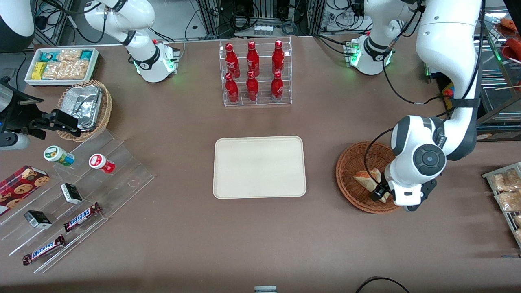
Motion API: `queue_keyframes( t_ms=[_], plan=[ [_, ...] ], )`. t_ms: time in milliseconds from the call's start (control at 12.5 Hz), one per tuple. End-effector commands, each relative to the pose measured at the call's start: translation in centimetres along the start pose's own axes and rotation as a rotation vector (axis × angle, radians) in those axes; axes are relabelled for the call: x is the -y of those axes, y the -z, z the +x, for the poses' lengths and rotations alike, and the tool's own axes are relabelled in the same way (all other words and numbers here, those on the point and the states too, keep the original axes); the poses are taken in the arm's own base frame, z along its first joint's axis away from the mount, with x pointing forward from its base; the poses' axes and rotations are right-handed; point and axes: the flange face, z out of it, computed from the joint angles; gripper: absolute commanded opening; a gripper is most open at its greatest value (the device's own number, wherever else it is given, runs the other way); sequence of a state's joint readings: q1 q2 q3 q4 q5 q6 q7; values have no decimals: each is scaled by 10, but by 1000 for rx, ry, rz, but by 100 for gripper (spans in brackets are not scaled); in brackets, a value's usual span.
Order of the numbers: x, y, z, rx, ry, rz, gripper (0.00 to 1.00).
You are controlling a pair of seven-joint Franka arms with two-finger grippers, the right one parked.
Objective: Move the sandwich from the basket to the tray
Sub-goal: 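Lower the left gripper and close it on the wrapped sandwich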
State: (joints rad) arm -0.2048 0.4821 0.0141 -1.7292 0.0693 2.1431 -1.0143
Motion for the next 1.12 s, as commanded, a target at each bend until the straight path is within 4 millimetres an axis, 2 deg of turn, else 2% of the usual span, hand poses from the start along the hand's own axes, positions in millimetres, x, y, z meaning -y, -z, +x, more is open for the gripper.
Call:
queue_keyframes(
  t_ms=[0, 159, 478, 558, 638, 717, 797, 1036],
  plan=[
    [7, -16, -13, -22, 4, -13, 100],
    [5, -27, -27, -15, -14, -23, 100],
    [19, -30, -37, -2, -17, -4, 100],
    [20, -27, -38, -3, -17, -5, 94],
    [20, -26, -38, -3, -18, -2, 62],
    [20, -26, -38, -2, -18, -2, 18],
    [20, -25, -38, -4, -24, -3, 0],
    [19, -13, -34, 3, -31, 11, 0]
  ],
)
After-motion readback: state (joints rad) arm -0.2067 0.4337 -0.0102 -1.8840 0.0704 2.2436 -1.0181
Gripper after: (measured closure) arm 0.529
